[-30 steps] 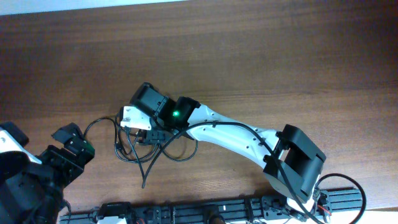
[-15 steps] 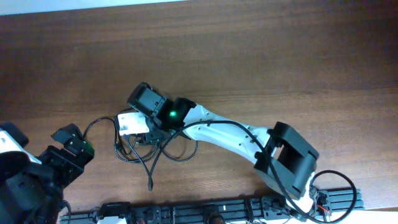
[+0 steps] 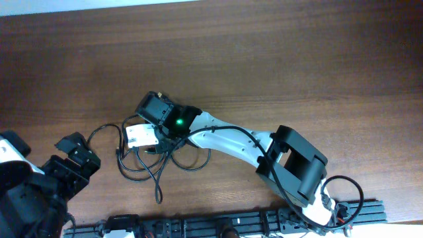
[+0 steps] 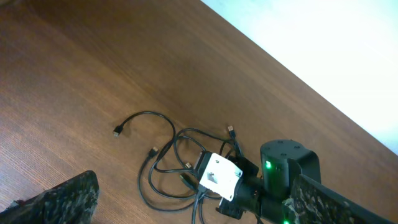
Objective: Untangle cables
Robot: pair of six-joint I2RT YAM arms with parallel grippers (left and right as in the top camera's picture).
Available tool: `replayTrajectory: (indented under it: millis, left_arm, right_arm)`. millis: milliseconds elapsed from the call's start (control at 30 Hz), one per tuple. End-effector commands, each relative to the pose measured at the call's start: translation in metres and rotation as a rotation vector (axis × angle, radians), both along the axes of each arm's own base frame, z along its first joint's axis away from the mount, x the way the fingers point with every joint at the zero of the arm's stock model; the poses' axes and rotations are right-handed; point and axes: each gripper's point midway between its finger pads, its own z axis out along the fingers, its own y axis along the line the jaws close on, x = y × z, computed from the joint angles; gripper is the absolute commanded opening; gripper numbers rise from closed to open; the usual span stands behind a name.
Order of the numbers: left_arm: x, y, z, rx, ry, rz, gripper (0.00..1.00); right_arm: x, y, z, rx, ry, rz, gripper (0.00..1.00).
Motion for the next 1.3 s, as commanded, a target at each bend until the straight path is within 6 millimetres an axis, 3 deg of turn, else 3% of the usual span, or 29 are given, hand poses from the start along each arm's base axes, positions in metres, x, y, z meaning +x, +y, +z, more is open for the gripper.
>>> replayTrajectory:
  millis: [0, 133, 267, 467, 567, 733, 967, 1167, 1267]
  left_arm:
    - [0.000, 0.003, 0.004, 0.007, -0.011, 0.018, 0.99]
    - [0.000, 0.003, 0.004, 0.007, -0.011, 0.018, 0.99]
    - [0.000, 0.003, 0.004, 0.007, -0.011, 0.018, 0.99]
    - [0.000, 0.003, 0.004, 0.007, -0.012, 0.018, 0.99]
    - [0.000, 0.003, 0.004, 0.007, -0.012, 0.018, 0.99]
    - [0.000, 0.003, 0.004, 0.007, -0.011, 0.018, 0.99]
    - [0.001, -0.006, 0.002, -0.011, -0.005, -0.038, 0.99]
    - [0.002, -0.015, 0.001, 0.020, 0.007, -0.130, 0.99]
    - [0.002, -0.017, 0.001, 0.014, 0.007, -0.144, 0.99]
  right_arm:
    - [0.003, 0.000, -0.005, 0.000, -0.001, -0.012, 0.04]
    - [0.021, -0.007, 0.007, -0.022, -0.070, -0.118, 0.04]
    - [0.042, -0.019, 0.036, -0.026, -0.185, -0.221, 0.04]
    - [0.050, -0.029, 0.106, 0.111, -0.220, -0.390, 0.04]
    - [0.049, -0.040, 0.158, 0.236, -0.215, -0.504, 0.04]
    - [0.048, -0.075, 0.246, 0.420, -0.300, -0.651, 0.04]
    - [0.056, -0.135, 0.333, 0.627, -0.453, -0.915, 0.04]
    - [0.059, -0.203, 0.385, 0.808, -0.564, -1.245, 0.04]
    - [0.056, -0.217, 0.397, 0.859, -0.577, -1.306, 0.04]
